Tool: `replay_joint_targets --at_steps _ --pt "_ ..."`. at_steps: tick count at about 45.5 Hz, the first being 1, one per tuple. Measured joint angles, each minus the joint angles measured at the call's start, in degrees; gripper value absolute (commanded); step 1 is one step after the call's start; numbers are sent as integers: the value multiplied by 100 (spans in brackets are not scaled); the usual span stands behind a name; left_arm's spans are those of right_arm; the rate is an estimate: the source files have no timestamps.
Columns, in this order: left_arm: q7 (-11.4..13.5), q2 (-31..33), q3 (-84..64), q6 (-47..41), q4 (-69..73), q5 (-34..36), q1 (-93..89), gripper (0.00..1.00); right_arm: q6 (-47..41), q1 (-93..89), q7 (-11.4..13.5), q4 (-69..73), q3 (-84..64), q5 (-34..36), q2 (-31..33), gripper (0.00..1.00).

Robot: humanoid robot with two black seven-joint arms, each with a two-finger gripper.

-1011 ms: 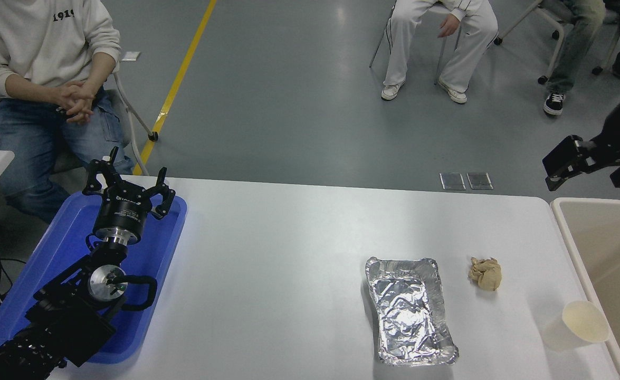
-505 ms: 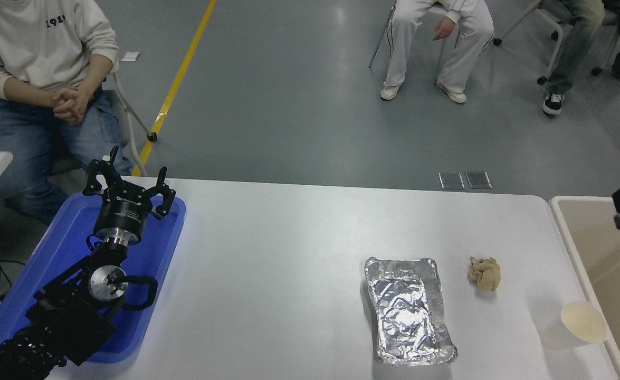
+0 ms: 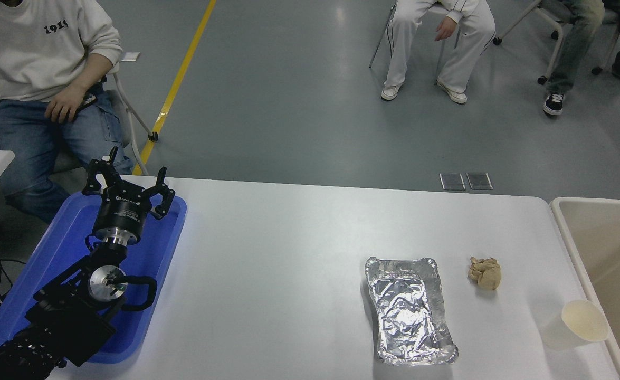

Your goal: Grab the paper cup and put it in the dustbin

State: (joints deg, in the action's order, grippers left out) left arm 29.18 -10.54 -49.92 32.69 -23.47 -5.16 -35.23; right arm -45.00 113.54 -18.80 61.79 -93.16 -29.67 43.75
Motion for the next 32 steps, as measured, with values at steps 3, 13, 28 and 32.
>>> replay_joint_targets --at_steps 3,13,28,32 --pt "0 0 0 0 0 0 0 100 0 -211 0 -65 143 23 42 100" --pt "0 3 0 0 -1 3 -2 100 297 -1002 0 -185 704 67 229 100" --pt "0 5 0 0 -1 4 -2 100 1508 -2355 2 -271 1726 89 309 99" --pt "0 5 0 0 0 3 -2 100 1761 -2682 2 -309 1955 88 308 99"
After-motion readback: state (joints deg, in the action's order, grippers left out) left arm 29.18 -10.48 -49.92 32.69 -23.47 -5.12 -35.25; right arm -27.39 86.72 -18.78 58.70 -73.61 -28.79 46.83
